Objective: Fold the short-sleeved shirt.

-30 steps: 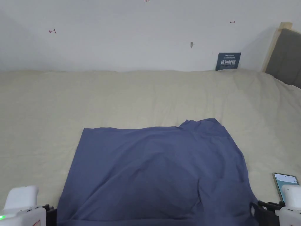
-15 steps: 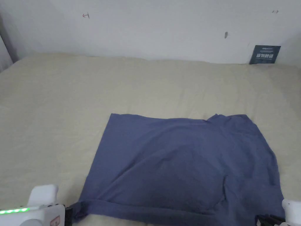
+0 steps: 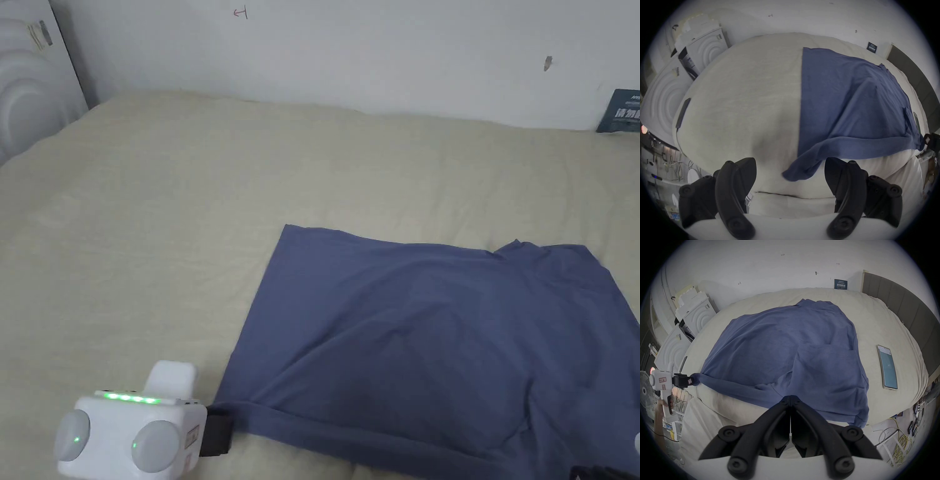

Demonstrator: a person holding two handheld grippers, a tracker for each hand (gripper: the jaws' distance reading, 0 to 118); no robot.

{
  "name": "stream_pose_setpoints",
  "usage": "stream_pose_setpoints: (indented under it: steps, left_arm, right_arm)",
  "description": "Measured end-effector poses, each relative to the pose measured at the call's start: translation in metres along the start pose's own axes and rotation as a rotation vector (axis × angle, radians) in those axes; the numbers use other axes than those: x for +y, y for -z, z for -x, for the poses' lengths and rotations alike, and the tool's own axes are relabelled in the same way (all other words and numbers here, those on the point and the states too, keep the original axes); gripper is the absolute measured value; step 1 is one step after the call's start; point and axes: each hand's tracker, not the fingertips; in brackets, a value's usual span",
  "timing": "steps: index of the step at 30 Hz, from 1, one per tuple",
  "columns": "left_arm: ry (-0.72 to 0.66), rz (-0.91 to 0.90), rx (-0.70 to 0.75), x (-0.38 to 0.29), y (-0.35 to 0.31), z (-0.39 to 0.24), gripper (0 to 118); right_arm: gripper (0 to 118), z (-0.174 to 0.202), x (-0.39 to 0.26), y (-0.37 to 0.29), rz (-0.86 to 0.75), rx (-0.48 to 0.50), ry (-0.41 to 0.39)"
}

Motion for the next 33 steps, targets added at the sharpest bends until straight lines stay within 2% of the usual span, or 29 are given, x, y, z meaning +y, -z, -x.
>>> stream_pose_setpoints:
  steps: [1, 2, 3, 5, 6, 11, 15, 26, 27, 28, 29, 30, 33]
  left_arm:
    - [0.010, 0.001, -0.009, 0.000, 0.003, -0.002, 66]
    - [0.031, -0.003, -0.018, 0.001, 0.008, -0.004, 23]
    - [0.031, -0.003, 0.000, 0.002, 0.010, -0.006, 5]
    - [0.022, 0.014, 0.012, 0.004, 0.015, -0.008, 4]
    - [-0.035, 0.020, -0.038, 0.003, 0.014, -0.007, 4]
    - [0.018, -0.004, -0.069, -0.001, -0.007, -0.015, 4]
    - [0.006, -0.004, -0.067, 0.003, -0.017, -0.012, 4]
    - [0.017, -0.066, -0.089, 0.021, -0.046, -0.020, 4]
    - [0.021, -0.062, -0.084, 0.022, -0.048, -0.023, 4]
    - [0.030, -0.061, -0.080, 0.023, -0.050, -0.025, 4]
    - [0.035, -0.065, -0.076, 0.023, -0.051, -0.027, 4]
    - [0.034, -0.066, -0.074, 0.024, -0.052, -0.029, 4]
    - [0.014, -0.070, -0.076, 0.026, -0.050, -0.027, 4]
  right_arm:
    - [4, 0.001, 0.000, 0.001, 0.003, -0.001, -0.003]
    - [4, 0.000, 0.000, 0.002, 0.008, -0.003, -0.006]
    - [4, 0.001, 0.001, 0.002, 0.013, -0.006, -0.006]
    - [4, 0.003, 0.002, -0.002, 0.011, -0.004, 0.001]
    - [4, 0.003, 0.002, -0.004, 0.001, 0.008, 0.009]
    - [4, 0.000, 0.003, -0.005, 0.005, 0.002, 0.029]
    - [4, -0.013, 0.001, -0.006, -0.002, 0.002, 0.056]
    - [5, -0.063, -0.008, -0.029, -0.066, -0.102, 0.167]
    - [17, -0.069, -0.010, -0.030, -0.080, -0.120, 0.180]
    - [48, -0.075, -0.011, -0.029, -0.075, -0.127, 0.195]
    - [98, -0.083, -0.012, -0.027, -0.047, -0.152, 0.233]
    - [114, -0.092, -0.013, -0.023, -0.023, -0.177, 0.267]
    - [114, -0.112, -0.018, -0.021, -0.067, -0.185, 0.348]
